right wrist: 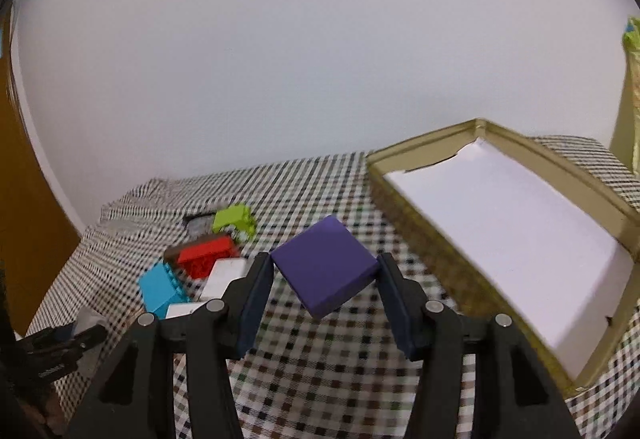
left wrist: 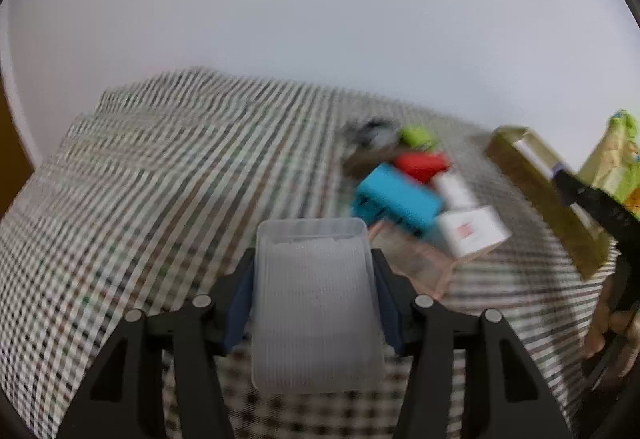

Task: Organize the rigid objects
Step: 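Carry both into the gold tray and open both tools to release them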

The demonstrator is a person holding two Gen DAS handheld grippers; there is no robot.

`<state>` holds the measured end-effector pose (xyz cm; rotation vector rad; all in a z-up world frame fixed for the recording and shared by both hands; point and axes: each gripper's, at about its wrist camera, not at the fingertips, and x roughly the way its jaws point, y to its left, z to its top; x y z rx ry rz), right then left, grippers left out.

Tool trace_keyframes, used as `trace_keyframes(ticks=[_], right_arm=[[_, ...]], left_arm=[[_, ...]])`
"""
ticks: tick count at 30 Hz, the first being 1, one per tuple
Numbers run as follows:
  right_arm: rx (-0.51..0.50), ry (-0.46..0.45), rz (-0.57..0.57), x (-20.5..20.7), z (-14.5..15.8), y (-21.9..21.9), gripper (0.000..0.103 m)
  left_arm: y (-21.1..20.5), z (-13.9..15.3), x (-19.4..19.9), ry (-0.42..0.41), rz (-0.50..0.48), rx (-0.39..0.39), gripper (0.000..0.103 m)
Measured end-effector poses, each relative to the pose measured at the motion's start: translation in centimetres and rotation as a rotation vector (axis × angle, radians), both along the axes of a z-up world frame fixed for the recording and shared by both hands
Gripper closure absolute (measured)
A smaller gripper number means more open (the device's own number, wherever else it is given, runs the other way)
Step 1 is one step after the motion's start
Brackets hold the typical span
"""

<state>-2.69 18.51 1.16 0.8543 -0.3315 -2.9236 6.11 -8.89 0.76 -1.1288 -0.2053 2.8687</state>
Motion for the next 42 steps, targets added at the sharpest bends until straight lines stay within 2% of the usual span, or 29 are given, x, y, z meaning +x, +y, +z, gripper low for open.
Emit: trace_keyframes(ticks=[3, 8, 11, 15, 22, 26, 30, 37, 39, 41, 42], right_arm=[[-0.008, 0.036, -0.045, 0.6, 0.6, 1.7, 0.047], [0.056, 0.102, -0.169, 2.0, 1.7, 5.1, 0.047], [0.081, 0.109, -0.244, 2.3, 1.8, 8.4, 0.047], [0.126, 0.098, -0.31, 2.4, 1.5, 12.0, 0.047], [0.218, 0.038, -0.305, 1.2, 0.4, 15.0, 0.047], [0.181, -0.037, -0.302, 0.4, -0.5, 16.3, 0.047], [0.19, -0.088, -0.299, -0.6, -1.4, 17.3, 0.047], [0.138, -0.126, -0.297, -1.3, -1.9, 18.4, 0.047], [0.118, -0.128, -0.305, -1.5, -1.9, 18.6, 0.047], [0.1, -0.128, -0.304, -1.6, -1.9, 18.7, 0.046], [0.096, -0.126, -0.305, -1.6, -1.9, 18.8, 0.043]], left_arm=[[2.2, 1.9, -0.1, 0.063, -0.049, 0.003, 0.049], [8.3, 4.8, -0.7, 0.126, -0.178, 0.012, 0.049], [12.8, 6.1, -1.4, 0.166, -0.252, 0.018, 0.049], [18.9, 6.7, -2.9, 0.181, -0.348, 0.08, 0.049], [27.9, 6.4, -5.4, 0.171, -0.43, 0.131, 0.049], [31.4, 4.5, -8.3, 0.111, -0.445, 0.124, 0.049], [33.4, 3.0, -9.8, 0.075, -0.455, 0.12, 0.049], [34.7, 1.3, -12.0, 0.033, -0.442, 0.135, 0.049], [34.5, 1.2, -12.3, 0.019, -0.436, 0.155, 0.043], [34.0, 1.3, -12.4, 0.022, -0.423, 0.16, 0.012], [33.5, 1.6, -12.3, 0.038, -0.408, 0.161, 0.008]])
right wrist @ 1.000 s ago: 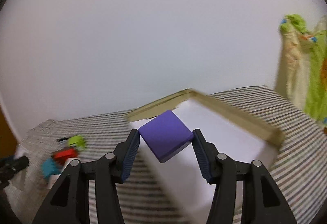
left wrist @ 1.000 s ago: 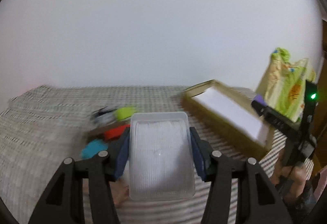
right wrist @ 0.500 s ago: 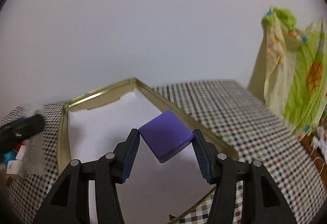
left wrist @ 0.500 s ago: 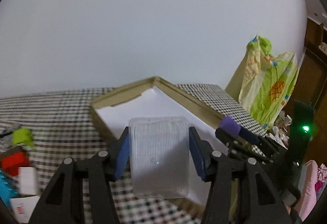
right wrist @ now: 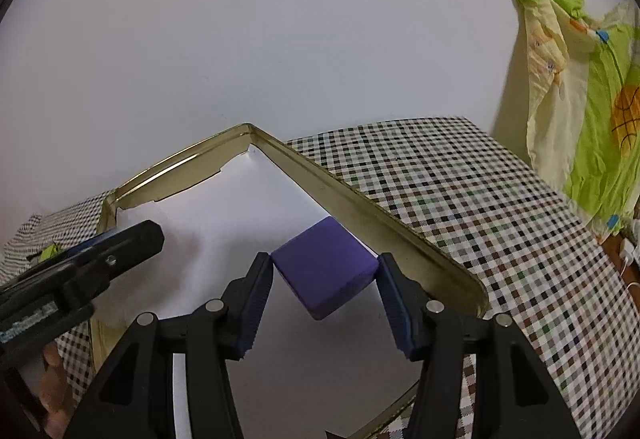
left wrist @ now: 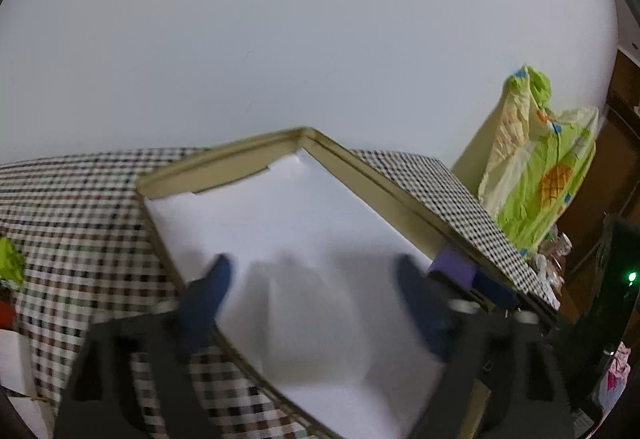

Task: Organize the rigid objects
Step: 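Carry both into the gold tray and open both tools to release them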

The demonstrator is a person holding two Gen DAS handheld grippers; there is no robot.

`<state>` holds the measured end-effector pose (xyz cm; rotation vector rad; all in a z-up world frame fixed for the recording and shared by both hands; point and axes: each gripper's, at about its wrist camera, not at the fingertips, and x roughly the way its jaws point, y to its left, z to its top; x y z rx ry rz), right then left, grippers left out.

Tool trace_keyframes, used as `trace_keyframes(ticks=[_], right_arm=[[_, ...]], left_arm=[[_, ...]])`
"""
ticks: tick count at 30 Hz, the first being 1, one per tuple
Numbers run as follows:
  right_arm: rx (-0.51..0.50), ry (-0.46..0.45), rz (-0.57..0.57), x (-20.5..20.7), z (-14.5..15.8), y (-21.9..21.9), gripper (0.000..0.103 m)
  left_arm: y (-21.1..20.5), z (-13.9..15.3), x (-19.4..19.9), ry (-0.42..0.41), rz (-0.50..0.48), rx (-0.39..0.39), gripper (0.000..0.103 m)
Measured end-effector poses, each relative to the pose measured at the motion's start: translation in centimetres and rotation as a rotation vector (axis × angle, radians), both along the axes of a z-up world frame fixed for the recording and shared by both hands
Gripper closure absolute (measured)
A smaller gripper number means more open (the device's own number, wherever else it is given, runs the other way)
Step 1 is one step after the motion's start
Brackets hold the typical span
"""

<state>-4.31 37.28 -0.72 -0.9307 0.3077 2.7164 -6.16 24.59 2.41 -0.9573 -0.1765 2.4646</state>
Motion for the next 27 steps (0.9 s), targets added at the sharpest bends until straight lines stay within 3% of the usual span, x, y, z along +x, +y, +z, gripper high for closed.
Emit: trace_keyframes(ticks=[4, 11, 18, 27], right_arm=[[0.018, 0.064, -0.03, 0.9, 0.8, -0.1, 0.028], [0.05, 0.165, -0.116, 2.7, 2.4, 0.8, 0.025], [0.049, 0.242, -0.117, 4.0, 3.3, 0.6, 0.022], [0.141, 0.304, -0.162, 5.4, 4.0, -1.4, 0.022]], left_arm=[[-2.0, 1.6, 0.2, 0.073, 0.053, -0.004, 0.004], [-6.4, 2.3, 1.1, 0.19, 0.237, -0.135, 0.001], [-9.1, 1.0, 2.9, 0.248, 0.279, -0.202, 0.001], [-9.9, -0.5, 3.3, 0.257, 0.28, -0.244, 0.001]])
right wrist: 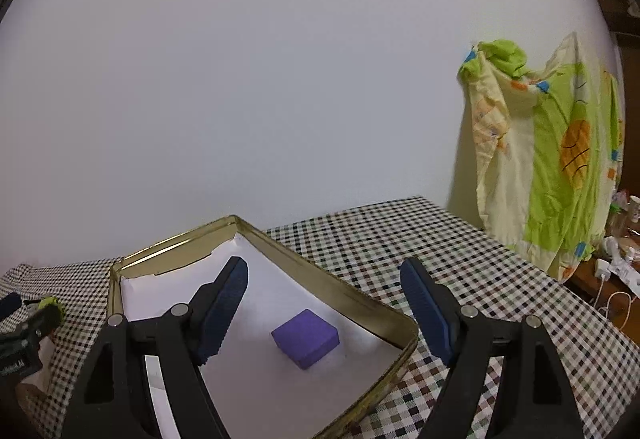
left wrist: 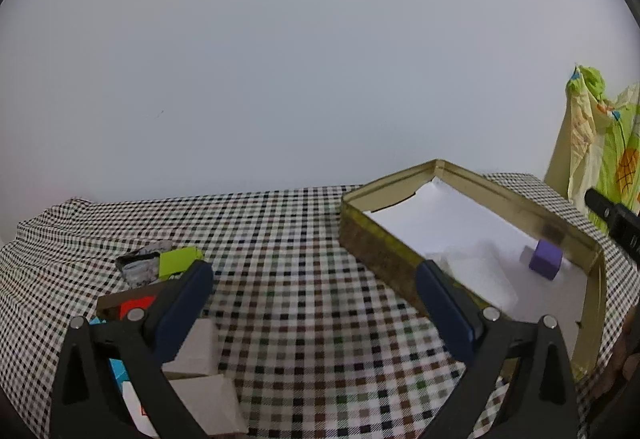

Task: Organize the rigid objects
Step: 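Carry both into the gold tray and open both tools to release them, then move both tools back toward the remaining objects on the cloth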

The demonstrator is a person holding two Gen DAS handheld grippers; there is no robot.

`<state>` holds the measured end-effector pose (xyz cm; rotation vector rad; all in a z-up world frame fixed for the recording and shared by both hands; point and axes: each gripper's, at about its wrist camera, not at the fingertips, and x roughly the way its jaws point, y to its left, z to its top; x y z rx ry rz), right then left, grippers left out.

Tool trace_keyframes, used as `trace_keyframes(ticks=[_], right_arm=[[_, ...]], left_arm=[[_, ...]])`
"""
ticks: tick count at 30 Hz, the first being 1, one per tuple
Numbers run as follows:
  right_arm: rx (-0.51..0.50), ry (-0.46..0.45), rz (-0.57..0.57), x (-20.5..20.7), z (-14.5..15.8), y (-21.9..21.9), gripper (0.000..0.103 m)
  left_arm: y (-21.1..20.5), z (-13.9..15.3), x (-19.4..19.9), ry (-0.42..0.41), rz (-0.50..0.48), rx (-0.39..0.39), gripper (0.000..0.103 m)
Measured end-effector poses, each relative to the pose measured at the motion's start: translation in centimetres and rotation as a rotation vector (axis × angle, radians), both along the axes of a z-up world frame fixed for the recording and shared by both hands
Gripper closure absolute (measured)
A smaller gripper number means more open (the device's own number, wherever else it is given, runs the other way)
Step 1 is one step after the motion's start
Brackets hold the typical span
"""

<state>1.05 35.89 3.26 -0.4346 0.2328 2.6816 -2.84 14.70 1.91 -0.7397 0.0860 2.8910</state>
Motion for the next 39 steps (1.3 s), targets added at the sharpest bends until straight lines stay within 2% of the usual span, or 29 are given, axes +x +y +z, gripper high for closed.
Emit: trace_keyframes(ticks=[6, 9, 12, 17, 20, 24, 39], right_arm=[[0.013, 0.066, -0.062, 1.1, 0.4, -0.5, 0.022], [0.052, 0.11, -0.102, 1.9, 0.6, -1.4, 0.022], [0.098, 0.112, -0.132, 2.4, 0.9, -2.2, 0.022], [0.036, 0.099, -0.166, 3.8, 0.7, -2.7, 0.022], [0.006, 0.085, -0.134, 4.2, 0.4, -3.7, 0.022], [0.044, 0.08, -0.092, 4.2, 0.3, -6.1, 0.022], [-0.012, 0.007, 0.11, 2.6, -0.4, -13.5, 0.022]], left_arm=[[0.4, 0.0, 0.8, 0.023, -0.007, -0.019, 0.001], [0.8, 0.1, 1.3, 0.046, -0.016, -0.037, 0.001], [1.0, 0.2, 1.7, 0.06, -0.02, -0.045, 0.001], [0.8, 0.4, 2.3, 0.07, -0.027, -0.039, 0.001], [0.5, 0.4, 2.7, 0.066, -0.048, -0.034, 0.001], [-0.7, 0.4, 3.3, 0.06, -0.066, -0.025, 0.001], [-8.5, -0.4, 4.0, -0.025, -0.015, 0.013, 0.001]])
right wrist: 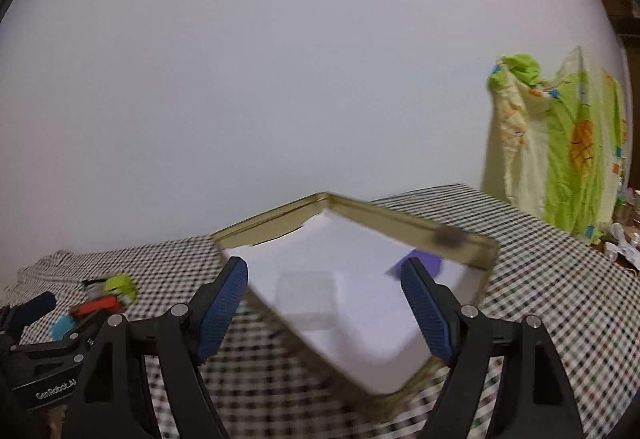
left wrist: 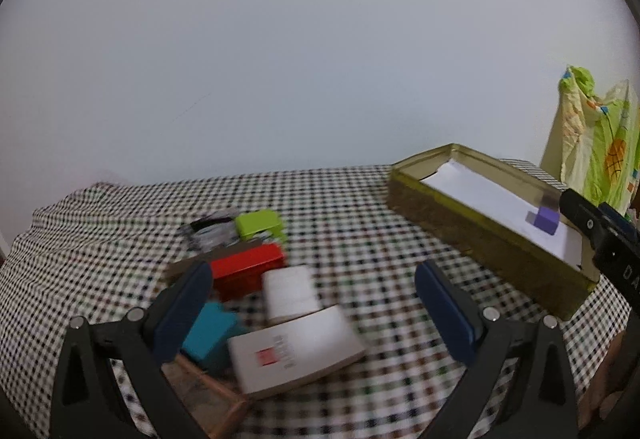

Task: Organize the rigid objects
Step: 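Move both tools back toward the remaining objects on the cloth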

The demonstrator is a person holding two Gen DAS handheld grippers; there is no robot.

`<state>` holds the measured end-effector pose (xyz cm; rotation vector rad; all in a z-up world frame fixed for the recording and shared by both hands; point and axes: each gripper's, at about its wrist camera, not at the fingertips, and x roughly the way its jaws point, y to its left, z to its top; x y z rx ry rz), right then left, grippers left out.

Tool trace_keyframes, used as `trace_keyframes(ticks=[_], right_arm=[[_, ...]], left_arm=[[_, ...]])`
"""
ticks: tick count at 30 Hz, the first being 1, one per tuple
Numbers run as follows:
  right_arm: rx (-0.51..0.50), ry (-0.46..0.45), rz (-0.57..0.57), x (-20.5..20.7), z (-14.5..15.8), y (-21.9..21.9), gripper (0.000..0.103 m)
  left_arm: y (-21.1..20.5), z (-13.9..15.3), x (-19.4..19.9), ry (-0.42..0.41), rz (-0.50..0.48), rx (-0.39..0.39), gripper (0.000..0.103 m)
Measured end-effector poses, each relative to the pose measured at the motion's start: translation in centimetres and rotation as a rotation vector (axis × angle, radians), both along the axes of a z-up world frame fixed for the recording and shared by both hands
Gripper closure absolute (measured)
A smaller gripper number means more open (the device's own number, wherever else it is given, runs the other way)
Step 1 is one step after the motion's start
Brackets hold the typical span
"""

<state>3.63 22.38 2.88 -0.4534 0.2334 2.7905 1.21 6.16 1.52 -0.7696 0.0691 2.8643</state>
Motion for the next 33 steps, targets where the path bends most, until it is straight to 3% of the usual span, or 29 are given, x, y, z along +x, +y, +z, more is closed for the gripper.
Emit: trace_keyframes(ticks=[7, 17, 28, 33], right_arm=[[-0.013, -0.099, 0.144, -1.8, -0.8, -3.7, 0.022], [-0.135, -0.303, 0.373, -4.8, -3.4, -8.7, 0.022], [-0.066, -0.45, 0.547, -7.7, -5.2, -15.4, 0.022], [0.0, -0.512, 0.556, -8.8, -5.8, -17.2, 0.018]], left_arm=[[-4.2, -0.5, -0.2, -0.041, 0.076, -0.008, 0.001], [-12.3, -1.2, -0.7, -0.08, 0.246, 0.026, 0.001], [-17.0, -2.1, -0.7, -0.143, 0.336, 0.094, 0.001], [-17.3, -2.1, -0.6, -0.159, 0.348, 0.101, 0.001]])
